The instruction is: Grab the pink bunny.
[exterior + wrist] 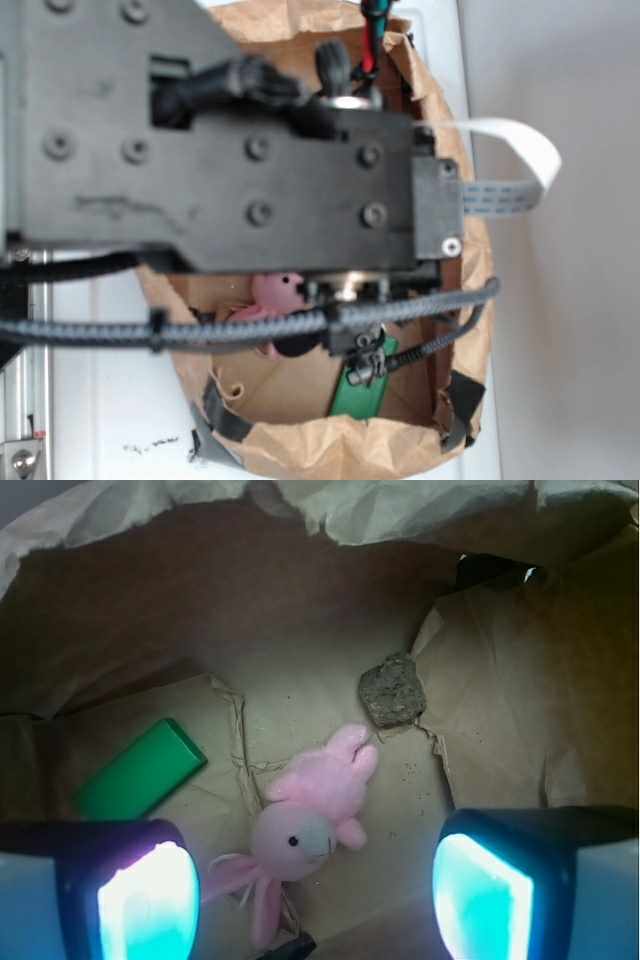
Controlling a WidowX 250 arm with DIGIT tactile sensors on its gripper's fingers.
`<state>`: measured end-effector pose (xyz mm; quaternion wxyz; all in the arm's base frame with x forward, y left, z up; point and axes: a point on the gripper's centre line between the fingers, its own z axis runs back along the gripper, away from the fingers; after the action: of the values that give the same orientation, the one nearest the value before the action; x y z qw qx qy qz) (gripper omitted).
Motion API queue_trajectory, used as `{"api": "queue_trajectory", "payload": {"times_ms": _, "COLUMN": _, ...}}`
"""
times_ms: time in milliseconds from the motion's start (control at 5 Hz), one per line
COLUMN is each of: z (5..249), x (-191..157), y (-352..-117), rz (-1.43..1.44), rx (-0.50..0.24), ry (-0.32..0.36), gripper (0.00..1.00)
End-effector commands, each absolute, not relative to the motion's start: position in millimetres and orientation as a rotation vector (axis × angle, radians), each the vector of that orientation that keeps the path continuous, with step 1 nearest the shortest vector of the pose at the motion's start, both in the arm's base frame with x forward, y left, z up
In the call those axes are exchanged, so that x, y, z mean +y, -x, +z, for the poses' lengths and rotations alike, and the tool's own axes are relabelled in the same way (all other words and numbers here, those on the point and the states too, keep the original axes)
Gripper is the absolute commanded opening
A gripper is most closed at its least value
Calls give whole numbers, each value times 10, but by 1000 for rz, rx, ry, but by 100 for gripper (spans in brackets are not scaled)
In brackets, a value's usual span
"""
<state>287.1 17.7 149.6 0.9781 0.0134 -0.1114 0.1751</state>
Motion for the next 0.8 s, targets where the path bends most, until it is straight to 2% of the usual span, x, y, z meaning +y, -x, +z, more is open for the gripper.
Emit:
{"api": "queue_trajectory", "payload": {"times_ms": 0, "z": 1307, "x": 121, "y": -2701, "rz": 282, "rx": -290, "ry": -22, "gripper": 100}}
{"api": "queue_trajectory", "payload": {"times_ms": 200, "z": 963, "x": 25, "y": -2631, "rz": 383, "rx": -258, "ry": 23, "gripper": 100}}
{"api": "queue_trajectory", "payload": {"times_ms": 400, "z": 844, "x": 22, "y": -2637, "rz": 418, "rx": -251, "ry": 15, "gripper": 100}}
{"api": "queue_trajectory", "payload": {"times_ms": 600, "z": 763, "x": 78, "y": -2740, "rz": 494, "rx": -233, "ry": 31, "gripper": 100}}
